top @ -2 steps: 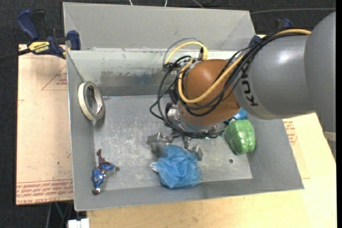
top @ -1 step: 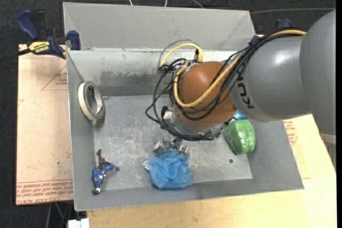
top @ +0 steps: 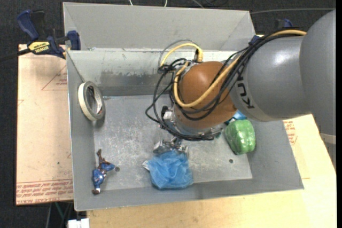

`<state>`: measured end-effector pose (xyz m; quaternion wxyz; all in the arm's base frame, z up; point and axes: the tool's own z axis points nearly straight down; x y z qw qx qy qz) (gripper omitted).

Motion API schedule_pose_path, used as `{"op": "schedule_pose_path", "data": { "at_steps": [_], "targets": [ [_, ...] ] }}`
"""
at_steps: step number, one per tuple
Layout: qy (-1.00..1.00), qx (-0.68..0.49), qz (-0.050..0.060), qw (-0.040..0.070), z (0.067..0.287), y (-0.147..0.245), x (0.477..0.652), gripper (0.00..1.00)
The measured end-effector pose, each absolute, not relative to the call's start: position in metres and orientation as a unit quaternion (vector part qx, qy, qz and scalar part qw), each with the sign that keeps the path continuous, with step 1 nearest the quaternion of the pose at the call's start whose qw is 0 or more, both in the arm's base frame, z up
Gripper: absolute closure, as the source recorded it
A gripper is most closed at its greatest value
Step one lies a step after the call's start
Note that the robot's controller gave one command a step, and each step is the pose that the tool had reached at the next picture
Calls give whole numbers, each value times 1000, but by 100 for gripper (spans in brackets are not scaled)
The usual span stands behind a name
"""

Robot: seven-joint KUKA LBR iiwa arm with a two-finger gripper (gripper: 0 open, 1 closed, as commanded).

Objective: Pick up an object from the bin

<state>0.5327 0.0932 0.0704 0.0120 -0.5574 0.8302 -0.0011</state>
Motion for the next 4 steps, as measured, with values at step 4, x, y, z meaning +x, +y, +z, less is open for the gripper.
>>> {"op": "schedule_pose_path", "data": {
  "at_steps": [4],
  "targets": [
    [803,-596,1,14,213,125,540,100]
  ]
}}
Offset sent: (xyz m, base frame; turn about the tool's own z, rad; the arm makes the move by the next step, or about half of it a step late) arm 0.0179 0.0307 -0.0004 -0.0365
